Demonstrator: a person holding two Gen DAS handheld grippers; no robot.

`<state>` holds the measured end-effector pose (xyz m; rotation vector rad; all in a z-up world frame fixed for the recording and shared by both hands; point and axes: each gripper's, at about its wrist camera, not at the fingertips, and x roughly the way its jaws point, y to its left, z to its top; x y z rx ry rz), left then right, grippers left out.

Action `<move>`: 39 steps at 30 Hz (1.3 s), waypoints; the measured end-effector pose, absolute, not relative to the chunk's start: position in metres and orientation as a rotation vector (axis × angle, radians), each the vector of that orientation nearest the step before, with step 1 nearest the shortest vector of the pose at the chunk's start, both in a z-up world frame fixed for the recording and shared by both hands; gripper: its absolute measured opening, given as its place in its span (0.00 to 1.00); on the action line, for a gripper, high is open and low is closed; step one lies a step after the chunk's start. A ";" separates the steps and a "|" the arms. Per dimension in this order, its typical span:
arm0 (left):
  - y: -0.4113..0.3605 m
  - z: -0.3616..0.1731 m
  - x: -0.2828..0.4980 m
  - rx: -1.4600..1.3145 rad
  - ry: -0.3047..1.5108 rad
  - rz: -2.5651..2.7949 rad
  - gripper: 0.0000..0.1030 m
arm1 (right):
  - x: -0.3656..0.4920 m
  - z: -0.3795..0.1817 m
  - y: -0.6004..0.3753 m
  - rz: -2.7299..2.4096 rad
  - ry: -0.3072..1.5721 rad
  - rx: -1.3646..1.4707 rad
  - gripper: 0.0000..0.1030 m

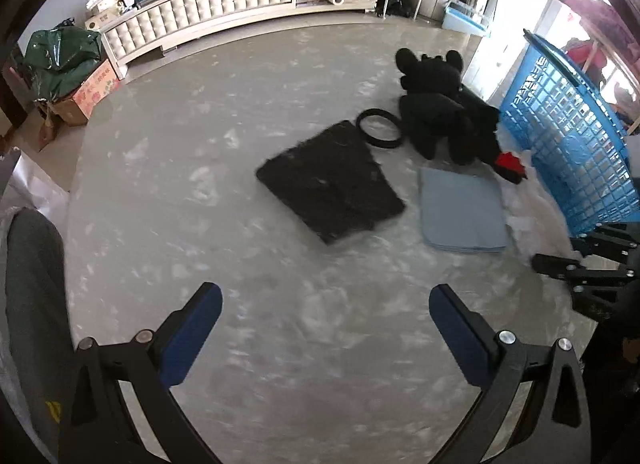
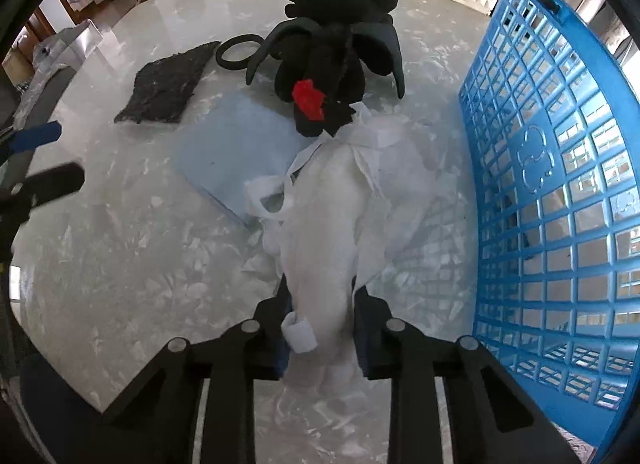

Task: Organize soft objects
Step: 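Lift the white fabric with the right gripper and release it into the basket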

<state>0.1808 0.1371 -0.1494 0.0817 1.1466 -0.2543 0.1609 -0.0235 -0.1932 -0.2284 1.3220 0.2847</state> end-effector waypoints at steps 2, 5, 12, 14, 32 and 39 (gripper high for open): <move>0.143 -0.148 0.187 0.094 1.155 -0.260 1.00 | 0.158 -0.189 -0.026 0.299 1.322 -0.214 0.21; 0.147 -0.142 0.194 0.112 1.132 -0.298 1.00 | 0.157 -0.179 -0.033 0.322 1.314 -0.207 0.21; 0.139 -0.143 0.204 0.250 1.124 -0.359 1.00 | 0.148 -0.127 -0.043 0.378 1.255 -0.194 0.21; 0.134 -0.145 0.204 0.281 1.122 -0.372 1.00 | 0.152 -0.110 -0.049 0.392 1.233 -0.195 0.21; 0.117 -0.163 0.219 0.456 1.094 -0.457 1.00 | 0.191 -0.013 -0.141 0.318 1.096 -0.238 0.21; 0.109 -0.175 0.226 0.508 1.101 -0.477 0.90 | 0.203 -0.022 -0.171 0.261 1.111 -0.205 0.21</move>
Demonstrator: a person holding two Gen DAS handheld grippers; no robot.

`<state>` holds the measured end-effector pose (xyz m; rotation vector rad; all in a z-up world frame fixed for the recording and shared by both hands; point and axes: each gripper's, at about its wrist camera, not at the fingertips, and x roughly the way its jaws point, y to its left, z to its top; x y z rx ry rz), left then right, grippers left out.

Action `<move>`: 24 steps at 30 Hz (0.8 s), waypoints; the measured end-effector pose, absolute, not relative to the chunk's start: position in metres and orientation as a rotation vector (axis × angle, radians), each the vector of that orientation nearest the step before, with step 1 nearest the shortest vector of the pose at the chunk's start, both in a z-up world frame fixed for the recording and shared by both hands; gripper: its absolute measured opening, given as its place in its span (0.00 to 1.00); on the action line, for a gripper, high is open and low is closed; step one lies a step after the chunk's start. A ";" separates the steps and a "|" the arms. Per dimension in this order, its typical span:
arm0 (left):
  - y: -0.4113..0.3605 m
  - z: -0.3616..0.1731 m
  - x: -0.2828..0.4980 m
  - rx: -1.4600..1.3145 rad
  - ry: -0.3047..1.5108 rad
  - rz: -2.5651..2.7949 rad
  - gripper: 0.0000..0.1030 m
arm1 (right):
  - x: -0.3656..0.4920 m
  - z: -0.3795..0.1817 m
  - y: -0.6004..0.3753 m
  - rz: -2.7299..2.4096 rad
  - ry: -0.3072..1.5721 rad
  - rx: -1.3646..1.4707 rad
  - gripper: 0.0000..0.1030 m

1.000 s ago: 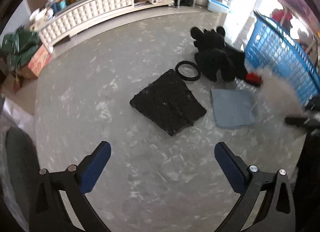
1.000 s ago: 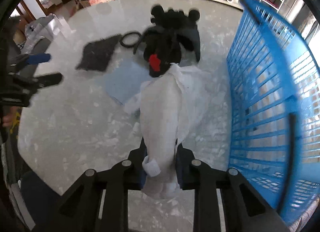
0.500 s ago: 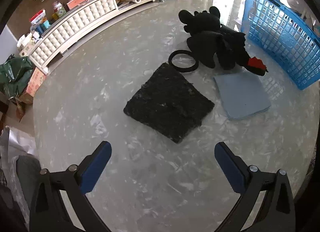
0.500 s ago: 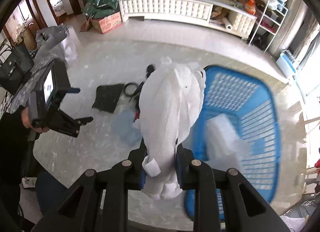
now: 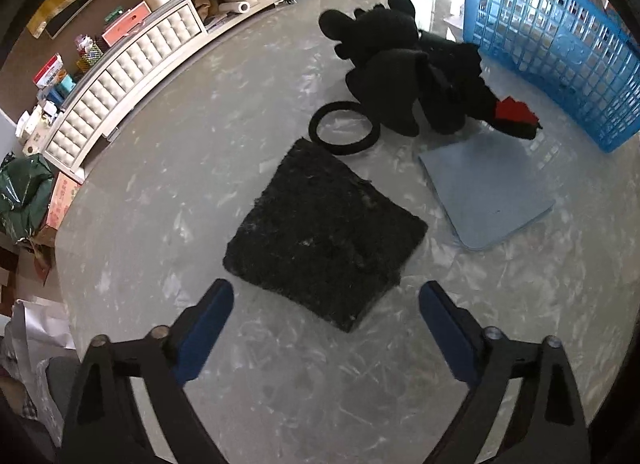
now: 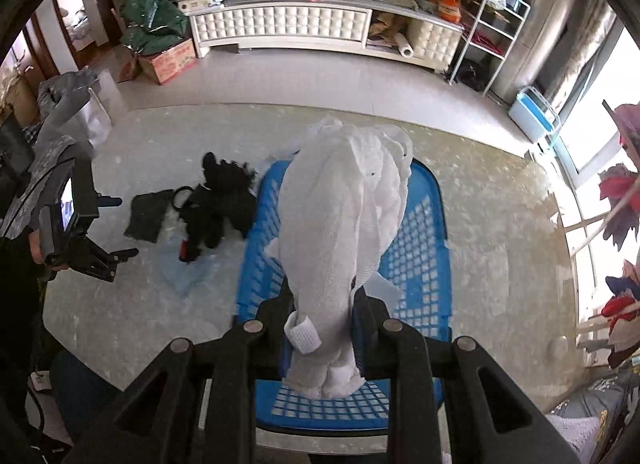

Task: Organize soft objects
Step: 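Lift the white fabric with the right gripper and release it into the basket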

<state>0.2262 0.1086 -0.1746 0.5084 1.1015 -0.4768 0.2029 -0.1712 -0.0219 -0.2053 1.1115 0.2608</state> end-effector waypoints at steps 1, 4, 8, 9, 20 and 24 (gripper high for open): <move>0.107 -0.177 0.227 0.517 1.106 -0.476 0.89 | 0.204 -0.026 -0.174 0.256 1.124 -0.203 0.21; 0.104 -0.177 0.229 0.518 1.097 -0.485 0.89 | 0.212 -0.045 -0.179 0.244 1.171 -0.205 0.21; 0.097 -0.173 0.228 0.540 1.078 -0.508 0.83 | 0.229 -0.070 -0.185 0.236 1.224 -0.195 0.21; 0.095 -0.173 0.228 0.553 1.077 -0.510 0.82 | 0.234 -0.076 -0.185 0.237 1.236 -0.188 0.21; 0.087 -0.173 0.236 0.517 1.095 -0.604 0.54 | 0.272 -0.124 -0.178 0.240 1.333 -0.206 0.22; 0.087 -0.173 0.237 0.498 1.090 -0.625 0.40 | 0.277 -0.132 -0.173 0.246 1.351 -0.205 0.22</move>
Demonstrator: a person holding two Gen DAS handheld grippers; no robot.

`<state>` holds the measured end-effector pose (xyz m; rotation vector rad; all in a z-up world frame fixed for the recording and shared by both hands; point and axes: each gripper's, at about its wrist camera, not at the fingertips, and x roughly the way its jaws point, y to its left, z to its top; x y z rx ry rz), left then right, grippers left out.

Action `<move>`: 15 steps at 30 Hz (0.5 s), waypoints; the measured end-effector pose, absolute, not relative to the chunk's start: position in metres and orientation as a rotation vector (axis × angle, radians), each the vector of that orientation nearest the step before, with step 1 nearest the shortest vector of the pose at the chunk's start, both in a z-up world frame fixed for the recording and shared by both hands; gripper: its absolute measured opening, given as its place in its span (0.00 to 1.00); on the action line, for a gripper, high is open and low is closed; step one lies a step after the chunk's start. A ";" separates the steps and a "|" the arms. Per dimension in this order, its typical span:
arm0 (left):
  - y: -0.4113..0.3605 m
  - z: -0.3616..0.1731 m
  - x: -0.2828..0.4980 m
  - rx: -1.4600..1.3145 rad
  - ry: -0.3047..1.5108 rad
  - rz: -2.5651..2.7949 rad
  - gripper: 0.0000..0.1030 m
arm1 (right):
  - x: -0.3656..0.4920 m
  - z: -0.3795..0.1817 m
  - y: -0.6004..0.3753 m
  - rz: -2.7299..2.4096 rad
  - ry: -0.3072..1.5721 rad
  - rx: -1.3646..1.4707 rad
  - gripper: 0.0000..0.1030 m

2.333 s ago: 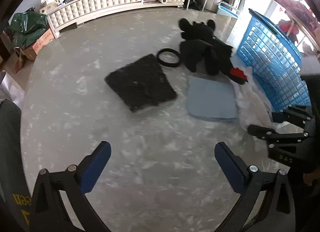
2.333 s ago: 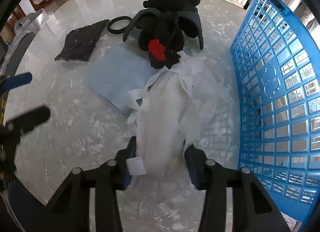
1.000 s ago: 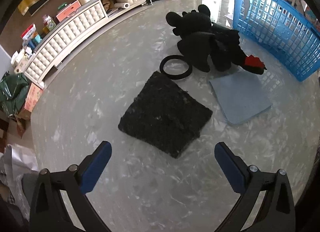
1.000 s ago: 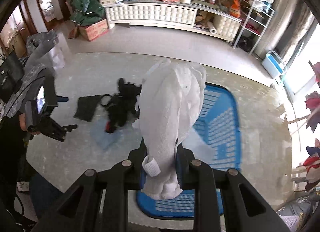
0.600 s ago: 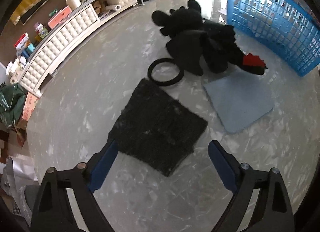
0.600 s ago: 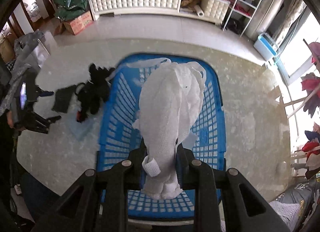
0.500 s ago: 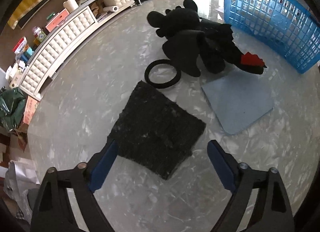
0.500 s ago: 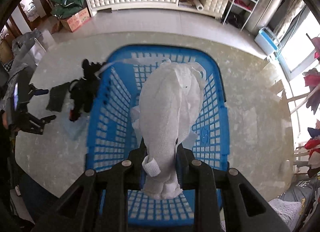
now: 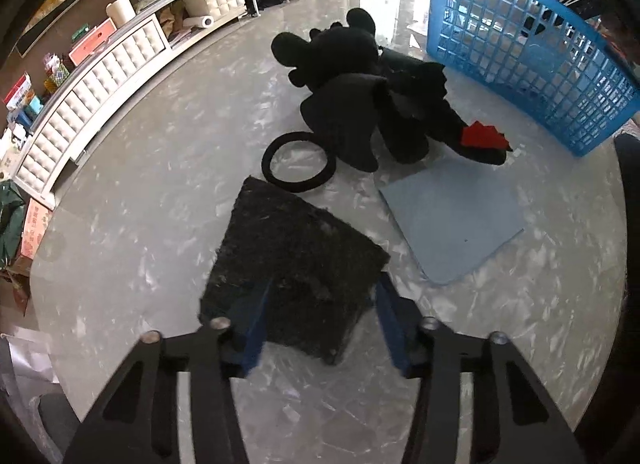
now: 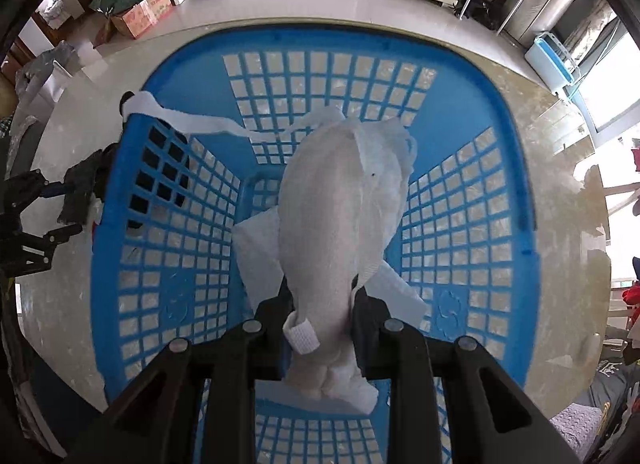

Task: Organize soft objects
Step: 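Lift the white fabric with the right gripper and release it into the basket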

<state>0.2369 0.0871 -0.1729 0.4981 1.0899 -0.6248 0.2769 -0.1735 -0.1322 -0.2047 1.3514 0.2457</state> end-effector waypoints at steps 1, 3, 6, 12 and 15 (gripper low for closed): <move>0.087 -0.173 0.237 0.500 1.086 -0.629 0.34 | 0.277 -0.134 -0.173 0.248 1.355 -0.204 0.23; 0.087 -0.173 0.237 0.512 1.078 -0.632 0.22 | 0.277 -0.136 -0.172 0.247 1.360 -0.205 0.23; 0.088 -0.172 0.237 0.522 1.069 -0.609 0.10 | 0.278 -0.136 -0.175 0.245 1.362 -0.210 0.24; 0.093 -0.167 0.235 0.491 1.072 -0.603 0.08 | 0.272 -0.126 -0.179 0.248 1.325 -0.238 0.42; 0.096 -0.161 0.233 0.472 1.070 -0.590 0.08 | 0.264 -0.117 -0.178 0.239 1.287 -0.251 0.65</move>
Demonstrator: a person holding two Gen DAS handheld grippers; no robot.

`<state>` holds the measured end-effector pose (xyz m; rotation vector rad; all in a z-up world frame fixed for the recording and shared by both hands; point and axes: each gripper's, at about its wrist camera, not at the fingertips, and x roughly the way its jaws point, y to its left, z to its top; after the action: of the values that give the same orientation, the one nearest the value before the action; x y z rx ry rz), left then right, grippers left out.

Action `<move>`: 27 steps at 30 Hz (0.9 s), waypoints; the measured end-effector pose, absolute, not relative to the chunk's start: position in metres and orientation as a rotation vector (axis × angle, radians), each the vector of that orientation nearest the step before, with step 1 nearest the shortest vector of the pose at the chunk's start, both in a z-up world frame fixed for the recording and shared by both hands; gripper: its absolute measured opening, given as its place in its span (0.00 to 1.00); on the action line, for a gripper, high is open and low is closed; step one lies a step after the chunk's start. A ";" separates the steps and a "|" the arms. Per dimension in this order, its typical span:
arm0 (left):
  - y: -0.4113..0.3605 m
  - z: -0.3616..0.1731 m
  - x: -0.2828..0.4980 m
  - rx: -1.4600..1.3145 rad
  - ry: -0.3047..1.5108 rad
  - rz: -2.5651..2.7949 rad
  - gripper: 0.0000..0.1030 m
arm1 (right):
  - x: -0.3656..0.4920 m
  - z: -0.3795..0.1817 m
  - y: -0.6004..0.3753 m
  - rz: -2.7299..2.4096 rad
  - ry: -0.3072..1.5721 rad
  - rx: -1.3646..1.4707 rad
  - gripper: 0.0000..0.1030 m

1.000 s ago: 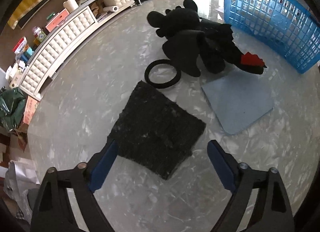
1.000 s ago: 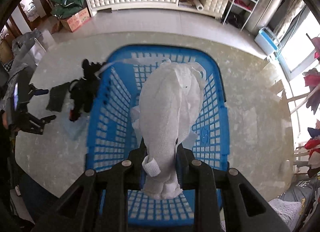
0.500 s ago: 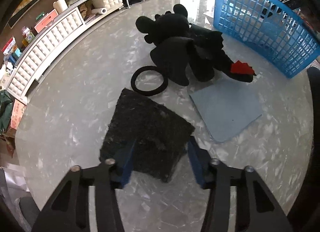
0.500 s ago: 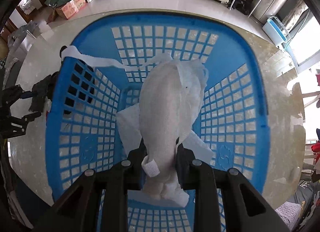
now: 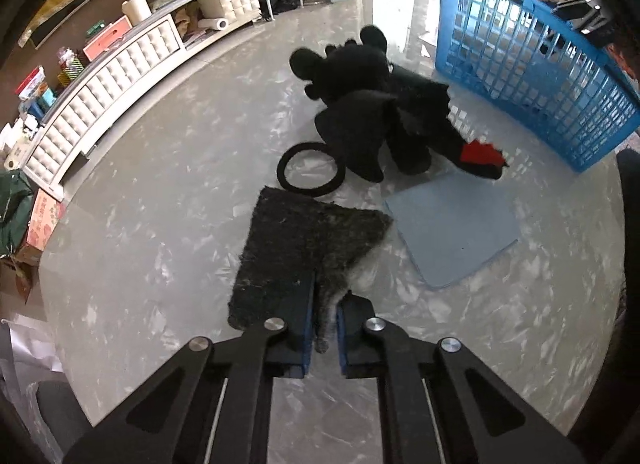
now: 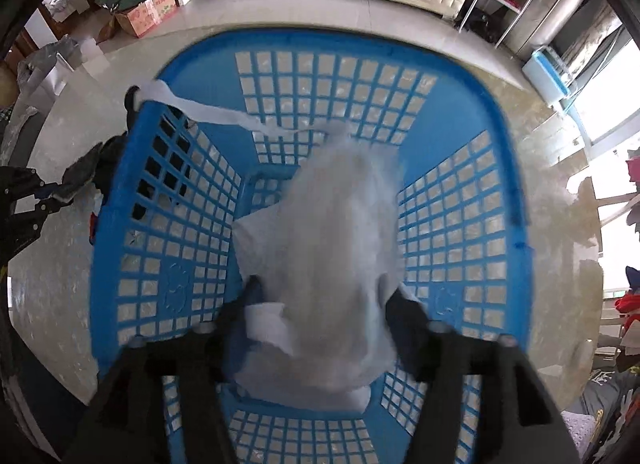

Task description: Organize soft objects

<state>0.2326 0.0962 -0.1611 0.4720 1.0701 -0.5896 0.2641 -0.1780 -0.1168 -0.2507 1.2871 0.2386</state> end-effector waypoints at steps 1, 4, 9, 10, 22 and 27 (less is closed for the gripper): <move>0.096 -0.158 0.231 0.467 1.066 -0.585 0.08 | 0.261 -0.112 -0.179 0.232 1.276 -0.259 0.72; 0.093 -0.142 0.222 0.441 1.034 -0.584 0.08 | 0.253 -0.099 -0.182 0.240 1.244 -0.252 0.86; 0.078 -0.107 0.194 0.440 0.967 -0.618 0.08 | 0.236 -0.081 -0.194 0.230 1.218 -0.196 0.92; 0.076 -0.101 0.189 0.442 0.958 -0.622 0.08 | 0.233 -0.078 -0.197 0.231 1.215 -0.188 0.94; 0.037 -0.036 0.147 0.391 0.914 -0.628 0.08 | 0.174 -0.055 -0.227 0.222 1.175 -0.139 0.98; 0.016 -0.009 0.137 0.370 0.892 -0.627 0.08 | 0.160 -0.050 -0.234 0.223 1.166 -0.116 0.98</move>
<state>0.1367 0.0163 -0.0094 0.3699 0.8915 -0.6274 0.1601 -0.2336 -0.0500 -0.1164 1.1661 0.2233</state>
